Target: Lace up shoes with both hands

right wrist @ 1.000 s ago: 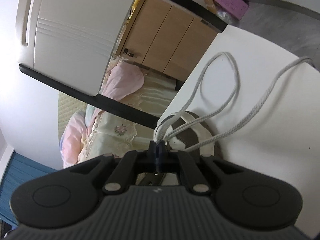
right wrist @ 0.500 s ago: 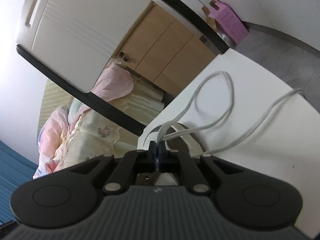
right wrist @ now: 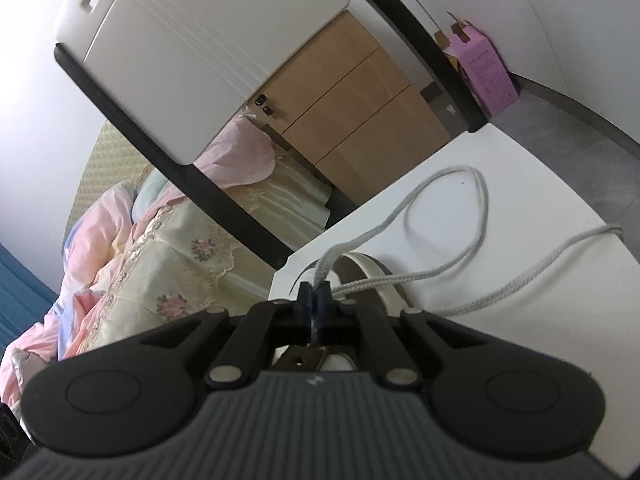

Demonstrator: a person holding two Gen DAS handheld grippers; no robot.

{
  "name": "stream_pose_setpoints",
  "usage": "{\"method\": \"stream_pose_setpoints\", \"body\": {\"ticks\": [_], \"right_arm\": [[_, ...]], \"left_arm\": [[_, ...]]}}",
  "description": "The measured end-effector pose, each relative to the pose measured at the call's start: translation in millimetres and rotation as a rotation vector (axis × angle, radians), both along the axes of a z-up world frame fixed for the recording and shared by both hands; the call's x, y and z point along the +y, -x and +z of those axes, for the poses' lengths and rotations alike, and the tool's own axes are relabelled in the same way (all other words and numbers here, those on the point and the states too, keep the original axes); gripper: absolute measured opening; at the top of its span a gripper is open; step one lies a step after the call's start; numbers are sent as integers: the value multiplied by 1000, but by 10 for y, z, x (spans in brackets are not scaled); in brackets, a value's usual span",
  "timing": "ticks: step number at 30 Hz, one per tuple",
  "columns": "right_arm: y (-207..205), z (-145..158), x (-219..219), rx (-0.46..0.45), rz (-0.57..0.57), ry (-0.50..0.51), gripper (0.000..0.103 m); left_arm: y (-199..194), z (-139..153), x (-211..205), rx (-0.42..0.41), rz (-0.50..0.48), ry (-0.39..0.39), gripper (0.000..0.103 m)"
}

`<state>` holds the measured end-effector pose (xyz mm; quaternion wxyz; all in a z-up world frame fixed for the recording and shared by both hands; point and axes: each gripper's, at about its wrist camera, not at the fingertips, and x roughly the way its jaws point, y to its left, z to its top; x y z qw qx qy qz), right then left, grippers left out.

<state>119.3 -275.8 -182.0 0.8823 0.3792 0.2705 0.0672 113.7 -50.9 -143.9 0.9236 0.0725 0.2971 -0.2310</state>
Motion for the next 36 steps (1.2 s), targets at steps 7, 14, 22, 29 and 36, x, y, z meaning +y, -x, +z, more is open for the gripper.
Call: {"method": "stream_pose_setpoints", "body": {"ticks": [7,14,22,29,36], "right_arm": [[6,-6,61,-9,-17,20,3],[-1,118,178,-23,49,179,3],[1,231,463,-65,154,390,3],[-29,143,212,-3,78,247,3],[-50,117,194,17,130,190,3]], "left_arm": [[9,-11,-29,4,1,-15,23],[12,0,-45,4,-3,-24,23],[11,3,-47,5,-7,-30,23],[2,0,-42,5,-10,-33,24],[-14,-9,-51,10,-11,-38,24]]}}
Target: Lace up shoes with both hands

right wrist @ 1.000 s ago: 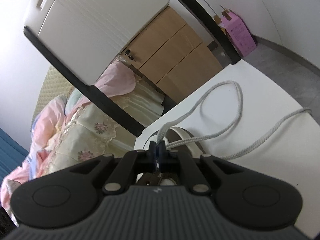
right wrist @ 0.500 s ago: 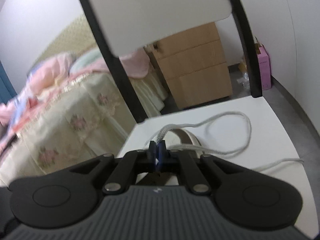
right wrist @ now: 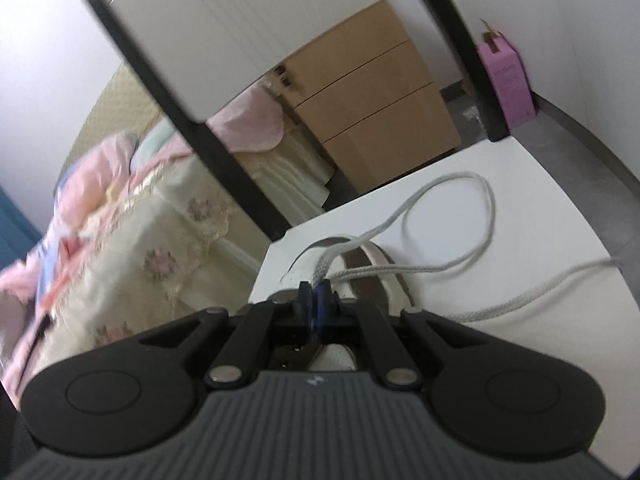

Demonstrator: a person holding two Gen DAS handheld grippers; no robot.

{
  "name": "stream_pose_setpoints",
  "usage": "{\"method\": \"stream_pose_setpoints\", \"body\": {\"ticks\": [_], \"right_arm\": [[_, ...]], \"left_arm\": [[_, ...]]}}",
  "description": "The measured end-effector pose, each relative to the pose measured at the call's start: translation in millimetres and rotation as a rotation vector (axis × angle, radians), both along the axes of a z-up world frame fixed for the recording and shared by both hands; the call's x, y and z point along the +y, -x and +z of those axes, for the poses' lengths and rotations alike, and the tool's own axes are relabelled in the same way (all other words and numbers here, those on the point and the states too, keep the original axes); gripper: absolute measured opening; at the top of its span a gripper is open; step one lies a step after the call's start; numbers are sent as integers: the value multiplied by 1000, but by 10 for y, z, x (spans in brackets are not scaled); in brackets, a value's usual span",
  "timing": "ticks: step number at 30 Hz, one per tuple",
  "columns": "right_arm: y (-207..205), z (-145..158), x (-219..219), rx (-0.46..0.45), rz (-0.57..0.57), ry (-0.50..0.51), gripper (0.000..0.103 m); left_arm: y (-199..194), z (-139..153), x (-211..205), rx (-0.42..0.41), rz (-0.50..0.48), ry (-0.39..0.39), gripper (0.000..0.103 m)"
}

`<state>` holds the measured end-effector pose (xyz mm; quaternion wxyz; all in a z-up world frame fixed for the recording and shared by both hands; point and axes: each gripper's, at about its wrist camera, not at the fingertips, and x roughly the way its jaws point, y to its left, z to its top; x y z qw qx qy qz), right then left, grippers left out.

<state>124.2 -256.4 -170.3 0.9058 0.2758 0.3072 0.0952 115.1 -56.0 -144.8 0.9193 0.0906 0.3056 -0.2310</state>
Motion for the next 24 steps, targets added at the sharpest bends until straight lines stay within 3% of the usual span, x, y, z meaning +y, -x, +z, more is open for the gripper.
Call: {"method": "stream_pose_setpoints", "body": {"ticks": [3,10,12,14,15,19,21,24], "right_arm": [[-9,40,22,14,31,25,4],[-114,98,-187,114,25,-118,5],[-112,150,-231,138,45,-138,13],[-82,228,-263,154,85,-141,30],[-69,287,-270,159,109,-130,31],[-106,648,-164,171,215,114,33],[-189,851,9,158,333,302,33],[-300,1017,404,141,564,629,32]], "left_arm": [[-9,6,-2,1,-1,-3,24],[-28,22,15,-4,-4,-6,24],[-32,31,28,-3,-5,2,24],[-27,56,28,-11,-18,1,24],[-9,71,50,-32,-27,18,24],[-27,13,216,13,-23,101,25],[-55,22,271,34,-28,151,25],[-64,16,260,24,-41,135,26]]}}
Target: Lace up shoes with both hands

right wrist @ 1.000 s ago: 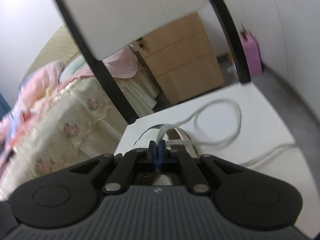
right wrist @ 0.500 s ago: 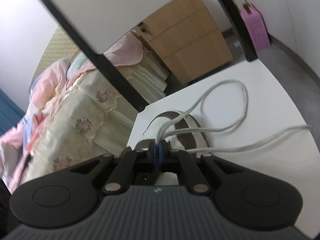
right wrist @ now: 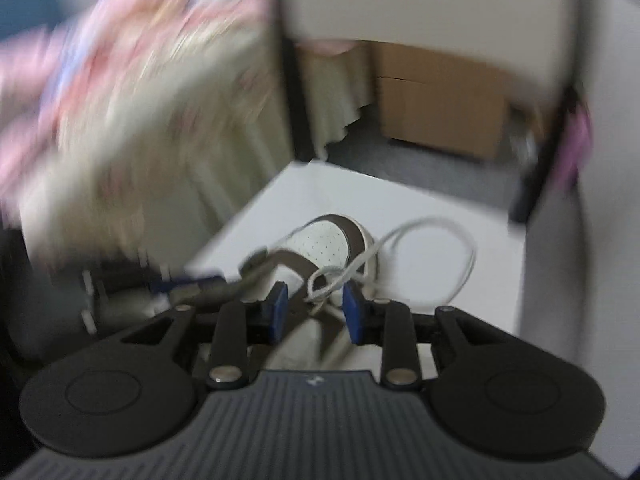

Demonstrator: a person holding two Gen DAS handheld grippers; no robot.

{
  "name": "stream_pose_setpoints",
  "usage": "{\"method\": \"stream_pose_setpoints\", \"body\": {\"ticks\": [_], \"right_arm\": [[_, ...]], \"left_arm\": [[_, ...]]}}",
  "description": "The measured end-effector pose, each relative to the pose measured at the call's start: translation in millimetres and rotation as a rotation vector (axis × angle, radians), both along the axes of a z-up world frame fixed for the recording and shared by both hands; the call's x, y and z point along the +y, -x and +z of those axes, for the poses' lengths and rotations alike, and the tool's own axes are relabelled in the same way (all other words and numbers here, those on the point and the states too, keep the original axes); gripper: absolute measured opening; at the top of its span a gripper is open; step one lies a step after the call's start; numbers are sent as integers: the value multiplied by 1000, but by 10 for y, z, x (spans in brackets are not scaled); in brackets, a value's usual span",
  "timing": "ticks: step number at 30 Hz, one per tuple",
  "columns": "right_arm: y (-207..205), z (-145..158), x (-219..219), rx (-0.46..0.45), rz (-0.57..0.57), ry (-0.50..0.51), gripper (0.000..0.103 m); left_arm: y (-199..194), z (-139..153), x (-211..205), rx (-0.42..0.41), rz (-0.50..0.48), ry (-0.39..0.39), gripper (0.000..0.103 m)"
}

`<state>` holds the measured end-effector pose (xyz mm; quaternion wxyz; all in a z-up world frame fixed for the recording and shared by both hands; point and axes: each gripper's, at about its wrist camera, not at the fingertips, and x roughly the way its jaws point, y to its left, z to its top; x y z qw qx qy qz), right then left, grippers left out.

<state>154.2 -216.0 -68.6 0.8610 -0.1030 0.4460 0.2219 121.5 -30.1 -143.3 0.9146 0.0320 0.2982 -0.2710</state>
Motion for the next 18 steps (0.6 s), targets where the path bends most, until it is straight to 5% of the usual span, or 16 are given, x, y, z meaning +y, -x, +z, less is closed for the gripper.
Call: {"method": "stream_pose_setpoints", "body": {"ticks": [6,14,18], "right_arm": [[-103,-100,660,65,503,468,28],[-416,-171,897,175,681,640,24],[-528,-255,952,260,698,657,11]], "left_arm": [[75,-3,-81,-52,-20,-54,26],[86,48,-83,-57,-35,-58,26],[81,36,-87,-57,-40,-69,26]]}}
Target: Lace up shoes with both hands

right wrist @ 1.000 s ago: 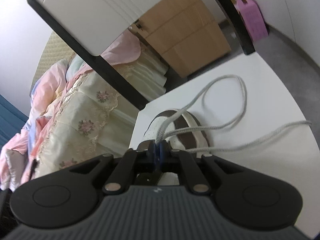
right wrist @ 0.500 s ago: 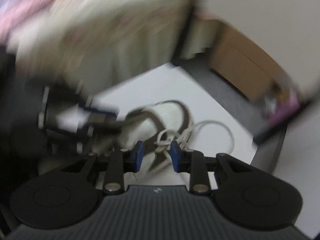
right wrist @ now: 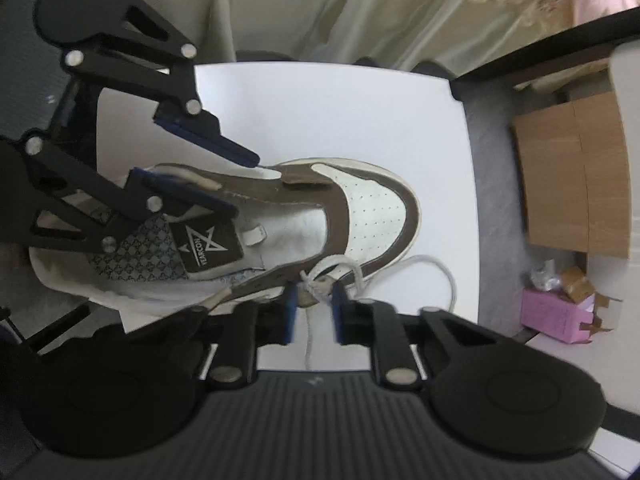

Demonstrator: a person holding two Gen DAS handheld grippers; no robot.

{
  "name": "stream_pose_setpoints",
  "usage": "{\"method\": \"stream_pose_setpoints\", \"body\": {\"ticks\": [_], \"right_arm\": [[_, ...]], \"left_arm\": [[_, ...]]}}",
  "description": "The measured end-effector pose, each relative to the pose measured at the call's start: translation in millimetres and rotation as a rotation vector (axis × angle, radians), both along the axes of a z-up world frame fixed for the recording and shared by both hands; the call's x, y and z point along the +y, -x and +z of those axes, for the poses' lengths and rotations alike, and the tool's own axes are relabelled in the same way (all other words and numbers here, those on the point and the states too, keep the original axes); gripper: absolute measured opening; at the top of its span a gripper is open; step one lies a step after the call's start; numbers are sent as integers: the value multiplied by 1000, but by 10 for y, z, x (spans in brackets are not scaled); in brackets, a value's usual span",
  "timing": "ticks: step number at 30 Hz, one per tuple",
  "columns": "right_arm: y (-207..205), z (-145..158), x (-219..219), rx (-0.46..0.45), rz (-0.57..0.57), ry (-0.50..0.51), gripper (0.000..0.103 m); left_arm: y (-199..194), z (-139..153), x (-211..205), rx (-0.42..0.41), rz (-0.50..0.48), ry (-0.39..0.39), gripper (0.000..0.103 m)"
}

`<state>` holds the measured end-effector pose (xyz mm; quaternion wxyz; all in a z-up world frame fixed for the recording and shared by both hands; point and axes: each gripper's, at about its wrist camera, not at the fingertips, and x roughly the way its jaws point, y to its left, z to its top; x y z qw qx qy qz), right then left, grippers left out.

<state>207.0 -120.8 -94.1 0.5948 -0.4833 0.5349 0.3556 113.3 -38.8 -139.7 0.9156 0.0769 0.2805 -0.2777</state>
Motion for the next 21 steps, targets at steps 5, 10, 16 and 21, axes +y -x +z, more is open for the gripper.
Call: {"method": "stream_pose_setpoints", "body": {"ticks": [5,10,16,21], "right_arm": [[25,-69,70,28,18,37,2],[97,-52,93,38,69,51,3],[68,-68,138,36,93,88,4],[37,-140,153,63,103,120,4]], "left_arm": [[48,-6,-25,-38,-24,-38,26],[58,-21,-50,-41,-29,-54,26],[71,-21,-52,-51,-19,-56,26],[69,-32,-57,-44,-15,-57,26]]}}
